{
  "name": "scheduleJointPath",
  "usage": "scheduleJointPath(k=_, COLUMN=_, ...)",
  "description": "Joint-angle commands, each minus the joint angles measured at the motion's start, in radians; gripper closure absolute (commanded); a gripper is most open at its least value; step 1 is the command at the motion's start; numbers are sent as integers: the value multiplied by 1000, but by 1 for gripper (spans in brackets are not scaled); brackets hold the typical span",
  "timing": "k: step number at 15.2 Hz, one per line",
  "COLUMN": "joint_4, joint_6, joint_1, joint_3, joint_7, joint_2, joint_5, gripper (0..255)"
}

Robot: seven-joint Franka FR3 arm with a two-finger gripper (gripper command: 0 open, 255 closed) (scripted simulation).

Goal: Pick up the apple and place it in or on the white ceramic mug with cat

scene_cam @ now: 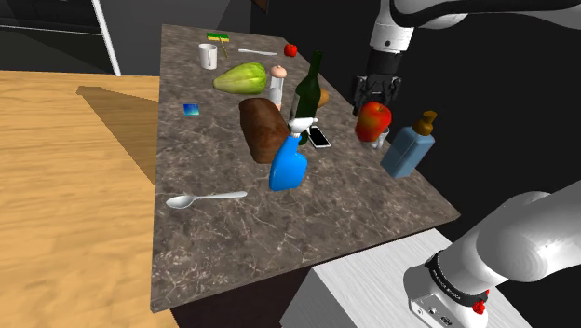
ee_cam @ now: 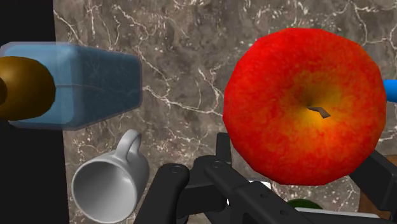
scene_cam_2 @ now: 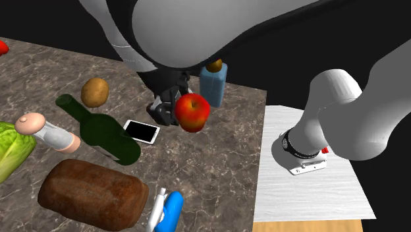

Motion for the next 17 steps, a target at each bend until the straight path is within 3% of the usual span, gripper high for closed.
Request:
scheduleJointPath(k=1, joint_4=28, joint_6=-8, joint_1=-15, joint_3=-22, joint_7=-32, joint_2=20, joint_5=-13, gripper=255)
scheduleJointPath(k=10, joint_4=212, joint_6=-33, joint_1=-102, joint_3=-141, joint_7=-226, joint_2=177, joint_5=-66, gripper=255)
scheduleJointPath(k=17, joint_4=440, joint_6=-76, joint_1=-175, joint_3=-221, joint_7=-383, joint_2=357, joint_5=-71, gripper=255)
